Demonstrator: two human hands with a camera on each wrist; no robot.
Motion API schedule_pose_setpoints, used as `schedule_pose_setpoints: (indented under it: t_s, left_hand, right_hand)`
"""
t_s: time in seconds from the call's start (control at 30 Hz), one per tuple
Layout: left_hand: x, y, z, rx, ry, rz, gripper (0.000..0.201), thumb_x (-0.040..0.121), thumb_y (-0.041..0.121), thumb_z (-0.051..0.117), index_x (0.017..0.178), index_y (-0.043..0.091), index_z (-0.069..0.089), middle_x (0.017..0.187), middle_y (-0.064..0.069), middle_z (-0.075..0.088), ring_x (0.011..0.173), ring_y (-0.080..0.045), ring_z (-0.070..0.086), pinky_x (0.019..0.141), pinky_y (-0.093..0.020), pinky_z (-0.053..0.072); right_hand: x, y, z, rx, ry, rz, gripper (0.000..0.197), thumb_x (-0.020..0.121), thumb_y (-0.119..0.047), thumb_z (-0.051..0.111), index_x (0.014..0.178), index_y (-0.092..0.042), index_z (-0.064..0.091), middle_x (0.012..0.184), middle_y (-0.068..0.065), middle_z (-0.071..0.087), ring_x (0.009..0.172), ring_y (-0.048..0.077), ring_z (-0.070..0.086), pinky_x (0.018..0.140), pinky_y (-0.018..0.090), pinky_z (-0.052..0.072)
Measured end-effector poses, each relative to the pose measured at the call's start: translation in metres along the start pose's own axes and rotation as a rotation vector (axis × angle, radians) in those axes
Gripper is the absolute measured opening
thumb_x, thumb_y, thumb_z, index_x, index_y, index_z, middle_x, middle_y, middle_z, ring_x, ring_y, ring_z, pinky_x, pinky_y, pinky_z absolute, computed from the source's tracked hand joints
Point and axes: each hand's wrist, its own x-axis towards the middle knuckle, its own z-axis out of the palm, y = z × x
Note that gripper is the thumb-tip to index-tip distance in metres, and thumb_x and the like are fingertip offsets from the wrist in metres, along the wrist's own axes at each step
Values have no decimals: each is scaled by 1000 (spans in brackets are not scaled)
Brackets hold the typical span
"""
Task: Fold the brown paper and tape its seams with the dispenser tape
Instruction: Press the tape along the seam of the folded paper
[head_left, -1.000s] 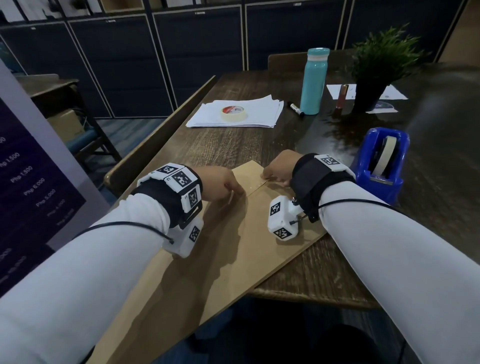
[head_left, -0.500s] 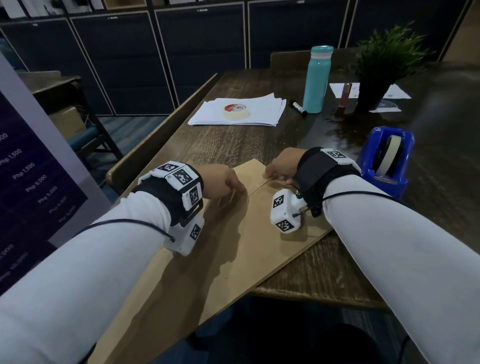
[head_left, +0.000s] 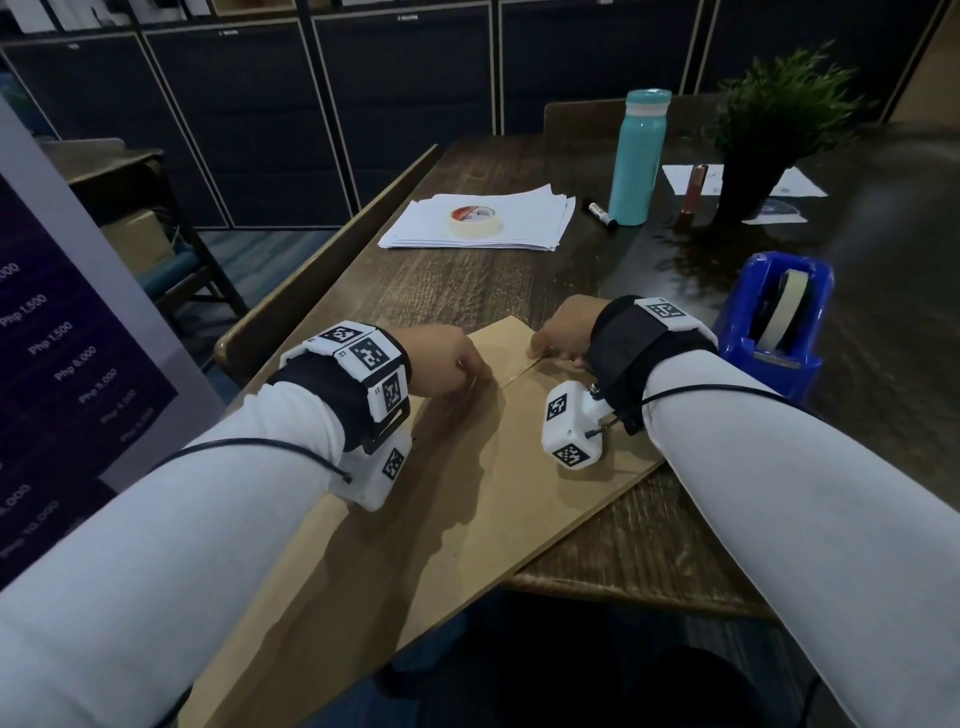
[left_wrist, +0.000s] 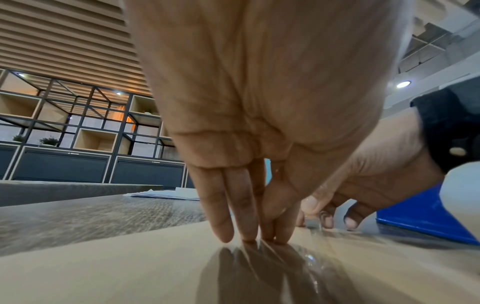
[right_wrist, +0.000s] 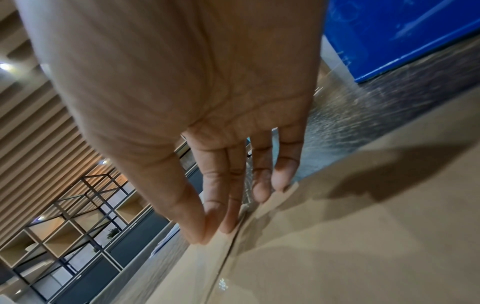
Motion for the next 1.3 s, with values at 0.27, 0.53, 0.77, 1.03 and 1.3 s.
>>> schedule_pose_setpoints:
  t_s: [0.27, 0.53, 0.77, 1.03, 1.3]
  left_hand:
    - [-3, 7, 4, 54, -3, 3, 64, 87, 4, 38, 142, 38, 42, 140, -4, 47, 122, -24, 49, 101, -36, 43]
    - [-6, 23, 6, 204, -2, 13, 66, 90, 7, 39, 148, 38, 30, 136, -6, 46, 116, -26, 51, 89, -32, 45]
    - [-7, 38, 7, 342, 3, -44, 66, 95, 16, 40, 152, 38, 15, 131, -5, 42, 107, -27, 53, 74, -32, 40]
    - [-10, 53, 8, 399, -60, -121, 60, 94, 25, 44, 149, 38, 23, 127, -7, 38, 91, -27, 50, 70, -36, 43]
    - [-9, 60, 9, 417, -73, -159, 58, 94, 25, 46, 149, 32, 29, 132, -9, 35, 84, -27, 48, 68, -36, 41]
  right_hand:
    - [1, 1, 1, -9, 26, -13, 34, 83, -23, 71, 66, -10, 44, 67, 4, 44, 54, 17, 39, 51, 26, 34]
    - [1, 1, 3, -49, 34, -24, 27, 84, -25, 69, 96, -7, 52, 83, 10, 52, 57, 18, 40, 52, 27, 34]
    - [6, 4, 5, -100, 62, -20, 28, 85, -29, 66, 73, -9, 51, 67, 4, 48, 56, 17, 44, 49, 26, 35]
    - [12, 5, 8, -120, 64, -22, 29, 84, -32, 68, 94, -9, 54, 84, 6, 55, 82, 25, 52, 65, 29, 42]
    - [17, 10, 8, -126, 82, -55, 30, 82, -35, 69, 76, -8, 55, 87, 6, 56, 82, 25, 53, 63, 27, 39]
